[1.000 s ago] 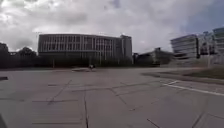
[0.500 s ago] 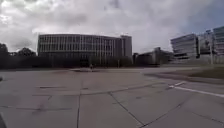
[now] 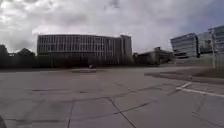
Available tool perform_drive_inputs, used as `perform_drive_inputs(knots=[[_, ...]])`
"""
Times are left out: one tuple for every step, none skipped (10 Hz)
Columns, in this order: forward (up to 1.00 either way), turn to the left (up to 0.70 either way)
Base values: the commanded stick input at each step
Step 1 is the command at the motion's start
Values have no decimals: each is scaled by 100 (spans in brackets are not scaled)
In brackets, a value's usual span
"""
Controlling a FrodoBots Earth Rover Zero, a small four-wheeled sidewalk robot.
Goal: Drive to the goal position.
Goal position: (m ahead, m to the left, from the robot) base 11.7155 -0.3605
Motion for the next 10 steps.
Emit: perform_drive_inputs(knots=[[70,0],[70,0],[70,0],[70,0],[70,0],[70,0],[70,0],[70,0],[70,0],[70,0]])
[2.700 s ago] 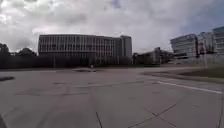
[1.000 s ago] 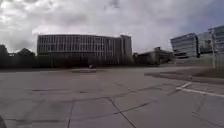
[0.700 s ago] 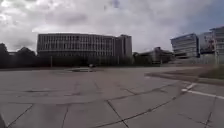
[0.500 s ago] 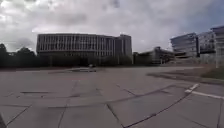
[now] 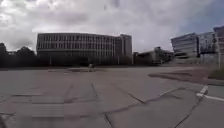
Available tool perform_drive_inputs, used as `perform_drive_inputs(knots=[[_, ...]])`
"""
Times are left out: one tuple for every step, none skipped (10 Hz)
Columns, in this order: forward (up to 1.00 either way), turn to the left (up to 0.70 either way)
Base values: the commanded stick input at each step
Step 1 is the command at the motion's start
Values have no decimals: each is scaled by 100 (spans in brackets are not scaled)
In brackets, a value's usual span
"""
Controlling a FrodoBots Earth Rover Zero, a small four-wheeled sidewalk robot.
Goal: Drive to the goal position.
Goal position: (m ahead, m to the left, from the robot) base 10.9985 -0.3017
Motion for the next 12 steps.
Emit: perform_drive_inputs(knots=[[70,0],[70,0],[70,0],[70,0],[70,0],[70,0],[70,0],[70,0],[70,0],[70,0],[70,0],[70,0]])
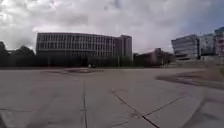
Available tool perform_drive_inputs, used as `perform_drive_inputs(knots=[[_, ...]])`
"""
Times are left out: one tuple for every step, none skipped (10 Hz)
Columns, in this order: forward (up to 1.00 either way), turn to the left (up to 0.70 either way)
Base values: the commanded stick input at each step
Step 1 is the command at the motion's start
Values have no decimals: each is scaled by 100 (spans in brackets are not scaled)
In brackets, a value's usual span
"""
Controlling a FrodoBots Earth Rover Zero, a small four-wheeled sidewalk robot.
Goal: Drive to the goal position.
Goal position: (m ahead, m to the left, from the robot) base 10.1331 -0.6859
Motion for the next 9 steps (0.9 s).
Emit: perform_drive_inputs(knots=[[70,0],[70,0],[70,0],[70,0],[70,0],[70,0],[70,0],[70,0],[70,0]])
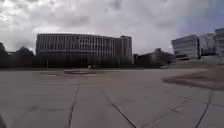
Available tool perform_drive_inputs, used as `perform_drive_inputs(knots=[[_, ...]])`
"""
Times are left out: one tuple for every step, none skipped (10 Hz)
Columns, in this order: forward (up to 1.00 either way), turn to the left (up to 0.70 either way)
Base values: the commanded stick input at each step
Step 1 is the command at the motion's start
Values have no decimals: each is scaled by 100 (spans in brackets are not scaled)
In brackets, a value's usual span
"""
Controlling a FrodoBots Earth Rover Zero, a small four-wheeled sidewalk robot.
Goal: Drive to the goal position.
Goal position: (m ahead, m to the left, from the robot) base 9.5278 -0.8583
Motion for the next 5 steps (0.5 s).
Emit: perform_drive_inputs(knots=[[70,0],[70,0],[70,0],[70,0],[70,0]])
